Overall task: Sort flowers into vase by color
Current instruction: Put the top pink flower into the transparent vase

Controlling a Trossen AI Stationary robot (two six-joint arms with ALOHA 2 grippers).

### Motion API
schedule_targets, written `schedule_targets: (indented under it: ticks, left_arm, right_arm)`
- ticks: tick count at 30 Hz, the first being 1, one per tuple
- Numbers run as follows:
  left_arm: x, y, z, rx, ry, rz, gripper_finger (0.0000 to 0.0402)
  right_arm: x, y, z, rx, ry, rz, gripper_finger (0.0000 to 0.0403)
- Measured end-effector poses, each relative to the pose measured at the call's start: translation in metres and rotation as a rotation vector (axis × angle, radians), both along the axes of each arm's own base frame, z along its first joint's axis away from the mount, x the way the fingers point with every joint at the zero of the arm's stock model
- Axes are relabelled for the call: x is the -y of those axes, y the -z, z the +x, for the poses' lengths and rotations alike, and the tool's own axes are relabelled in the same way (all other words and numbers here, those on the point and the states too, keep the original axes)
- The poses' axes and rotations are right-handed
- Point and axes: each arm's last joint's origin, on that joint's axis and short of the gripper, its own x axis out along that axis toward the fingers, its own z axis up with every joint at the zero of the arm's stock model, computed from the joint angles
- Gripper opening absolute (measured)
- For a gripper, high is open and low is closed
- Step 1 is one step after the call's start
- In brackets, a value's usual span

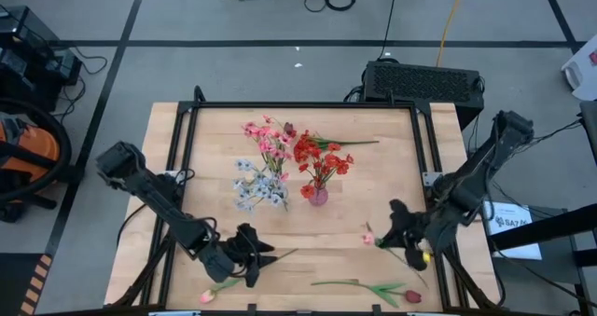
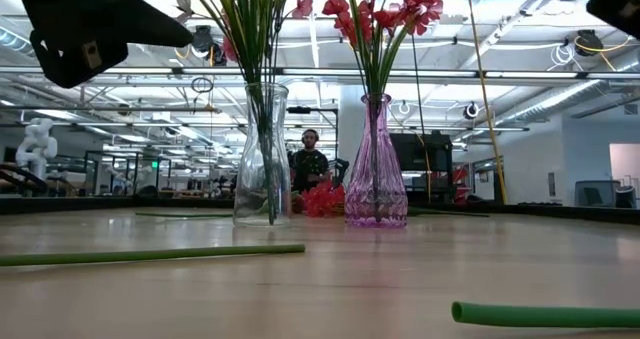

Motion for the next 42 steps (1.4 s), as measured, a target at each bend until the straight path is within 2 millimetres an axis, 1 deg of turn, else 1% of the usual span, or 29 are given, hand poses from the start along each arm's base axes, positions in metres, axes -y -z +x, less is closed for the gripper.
schedule_targets:
  ticks: [3,5,9,13,17,19,22,25,28,31,34,36,42]
  left_arm:
    - [0.002,0.001,0.003,0.009,-0.043,-0.035,0.0171]
    - [0.003,0.002,0.005,0.007,-0.066,-0.069,0.0171]
    - [0.005,0.003,0.004,0.005,-0.074,-0.095,0.0171]
    - [0.005,0.003,0.003,0.002,-0.062,-0.073,0.0171]
    - [0.005,0.004,0.003,-0.004,-0.084,-0.109,0.0171]
    - [0.004,0.006,0.001,-0.038,-0.078,-0.117,0.0171]
    - [0.004,0.010,-0.002,-0.113,-0.017,-0.113,0.0171]
    - [0.004,0.015,-0.007,-0.195,0.054,-0.046,0.0171]
    - [0.000,0.013,-0.014,-0.245,0.094,0.045,0.0171]
    - [-0.007,0.007,-0.021,-0.289,0.129,0.118,0.0171]
    - [-0.014,-0.005,-0.029,-0.307,0.170,0.161,0.0171]
    - [-0.020,-0.013,-0.036,-0.331,0.195,0.183,0.0171]
    - [-0.036,-0.031,-0.055,-0.382,0.220,0.235,0.0171]
  right_arm:
    - [-0.012,0.011,0.012,0.055,-0.053,-0.125,0.0000]
    - [-0.022,0.014,0.022,0.138,-0.083,-0.204,0.0000]
    - [-0.037,0.013,0.048,0.370,-0.059,-0.285,0.0000]
    - [-0.042,0.005,0.073,0.598,-0.013,-0.373,0.0000]
    - [-0.031,0.000,0.097,0.746,0.083,-0.419,0.0000]
    - [-0.022,-0.004,0.110,0.820,0.169,-0.389,0.0000]
    - [-0.008,-0.012,0.126,0.921,0.271,-0.360,0.0000]
    - [-0.002,-0.025,0.147,0.963,0.271,-0.434,0.0000]
    - [0.000,-0.042,0.170,0.936,0.264,-0.563,0.0000]
    - [0.005,-0.055,0.192,0.896,0.258,-0.703,0.0000]
    - [0.013,-0.068,0.209,0.913,0.282,-0.794,0.0000]
    - [0.019,-0.072,0.214,0.920,0.296,-0.846,0.0000]
    - [0.031,-0.070,0.222,0.925,0.326,-0.913,0.0000]
